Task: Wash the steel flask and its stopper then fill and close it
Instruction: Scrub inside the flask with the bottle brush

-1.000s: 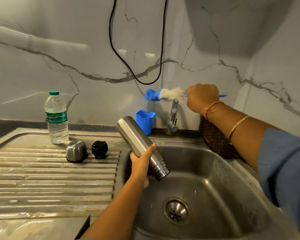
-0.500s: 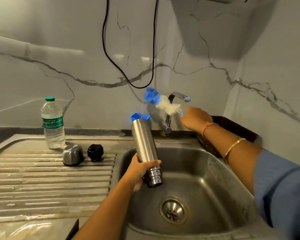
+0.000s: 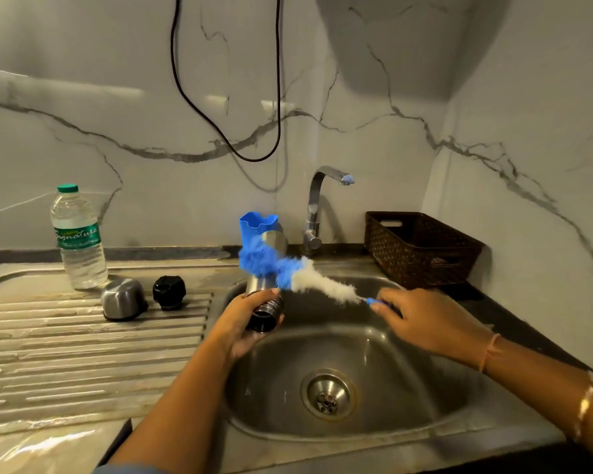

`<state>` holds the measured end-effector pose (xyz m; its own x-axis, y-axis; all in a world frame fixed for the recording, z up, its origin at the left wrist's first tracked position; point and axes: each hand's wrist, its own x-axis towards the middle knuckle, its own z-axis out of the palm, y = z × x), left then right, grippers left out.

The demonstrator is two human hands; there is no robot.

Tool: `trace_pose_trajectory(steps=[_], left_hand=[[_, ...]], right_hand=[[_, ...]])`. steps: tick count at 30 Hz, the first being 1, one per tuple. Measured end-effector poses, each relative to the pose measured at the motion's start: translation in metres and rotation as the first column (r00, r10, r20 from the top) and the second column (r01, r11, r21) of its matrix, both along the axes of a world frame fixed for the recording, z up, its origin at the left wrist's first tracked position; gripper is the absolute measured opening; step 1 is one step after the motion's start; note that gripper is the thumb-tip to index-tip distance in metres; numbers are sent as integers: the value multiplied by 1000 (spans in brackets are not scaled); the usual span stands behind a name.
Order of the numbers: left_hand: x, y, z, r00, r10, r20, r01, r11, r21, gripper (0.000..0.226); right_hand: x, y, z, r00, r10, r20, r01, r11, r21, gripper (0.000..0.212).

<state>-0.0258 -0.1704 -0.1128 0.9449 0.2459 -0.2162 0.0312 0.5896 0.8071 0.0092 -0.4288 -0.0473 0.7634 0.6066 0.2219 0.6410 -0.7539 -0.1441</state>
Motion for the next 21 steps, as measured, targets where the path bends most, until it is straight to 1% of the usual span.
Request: trace_pose_trajectory(steps=[2, 5, 7, 8, 10, 11, 12, 13, 15, 16, 17, 19, 21], left_hand=[[-1, 2, -2, 1000, -8, 22, 8, 1000, 18, 22], [0, 4, -5, 1000, 11, 24, -12, 999, 31, 42], [1, 0, -3, 1000, -5, 30, 4, 999, 44, 43], [-1, -1, -2, 999, -29, 41, 27, 998, 52, 48], [-2, -4, -1, 994, -94, 56, 88, 991, 101, 70], [-3, -4, 0, 992, -116, 44, 110, 987, 121, 78], [-4, -4, 0, 991, -129, 29, 124, 985, 124, 77], [-4, -2, 0, 991, -131, 17, 129, 985, 113, 69], [-4, 0, -1, 992, -124, -11, 124, 985, 120, 55], [-4, 1, -3, 993, -116, -21, 117, 983, 143, 53], [-3, 1, -5, 994, -102, -26, 105, 977, 184, 52], [-3, -2, -7, 997, -76, -8, 75, 955, 287, 57], [-2, -5, -10, 999, -52, 11, 44, 923, 382, 69]], right_hand=[[-3, -9, -6, 994, 46, 95, -35, 993, -115, 29], [15, -18, -13, 977, 54, 207, -18, 985, -170, 39], [32, -21, -7, 970, -30, 241, 58, 993, -107, 33], [40, -21, -2, 968, -89, 236, 107, 992, -67, 30], [53, -24, 7, 955, -177, 236, 185, 983, -10, 31], [56, -26, 9, 954, -189, 232, 194, 981, -2, 31], [54, -27, 10, 961, -173, 218, 180, 984, -15, 30], [49, -28, 8, 971, -134, 196, 144, 989, -42, 28], [31, -30, -2, 987, -11, 162, 30, 993, -117, 24], [18, -28, -7, 987, 53, 151, -27, 986, -166, 24], [8, -26, -11, 985, 100, 143, -69, 976, -207, 25], [4, -25, -13, 980, 125, 155, -87, 968, -234, 30], [16, -25, -8, 966, 108, 235, -53, 972, -230, 36]])
